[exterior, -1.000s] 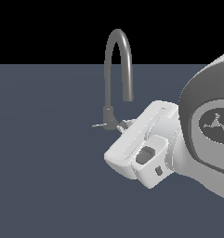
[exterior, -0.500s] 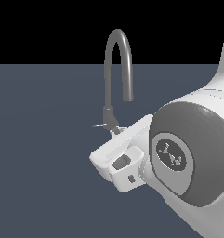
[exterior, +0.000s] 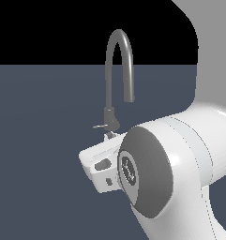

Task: Turn on the faucet by rotating a designated handle.

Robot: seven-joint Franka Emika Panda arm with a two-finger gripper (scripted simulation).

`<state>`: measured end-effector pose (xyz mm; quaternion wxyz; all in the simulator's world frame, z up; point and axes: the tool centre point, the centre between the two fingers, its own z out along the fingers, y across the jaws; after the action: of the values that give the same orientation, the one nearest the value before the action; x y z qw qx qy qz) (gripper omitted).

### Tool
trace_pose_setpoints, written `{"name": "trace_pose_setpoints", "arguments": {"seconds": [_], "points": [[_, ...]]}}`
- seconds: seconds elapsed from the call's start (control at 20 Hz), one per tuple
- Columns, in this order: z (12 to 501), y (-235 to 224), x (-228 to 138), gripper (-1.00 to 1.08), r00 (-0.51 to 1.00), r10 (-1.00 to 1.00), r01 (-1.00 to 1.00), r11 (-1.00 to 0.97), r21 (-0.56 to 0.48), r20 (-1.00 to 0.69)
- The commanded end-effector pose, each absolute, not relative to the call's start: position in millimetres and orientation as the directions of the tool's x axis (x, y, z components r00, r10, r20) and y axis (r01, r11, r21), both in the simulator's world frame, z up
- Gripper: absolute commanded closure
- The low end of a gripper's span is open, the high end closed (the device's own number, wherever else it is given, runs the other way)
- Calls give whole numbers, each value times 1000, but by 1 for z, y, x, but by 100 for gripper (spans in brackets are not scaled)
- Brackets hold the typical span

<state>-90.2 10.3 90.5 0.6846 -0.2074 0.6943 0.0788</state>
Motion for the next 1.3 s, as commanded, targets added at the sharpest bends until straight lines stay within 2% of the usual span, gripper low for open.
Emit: {"name": "trace_pose_setpoints", "arguments": {"seconds": [0.0,0.6,1.25], "points": [[86,16,-86,108,17,-143,-366,920,-139,-990],[72,35,-68,108,2,-22,-268,963,-21,-1000],[70,38,-64,108,0,-1,-251,968,-1,-1000]]}}
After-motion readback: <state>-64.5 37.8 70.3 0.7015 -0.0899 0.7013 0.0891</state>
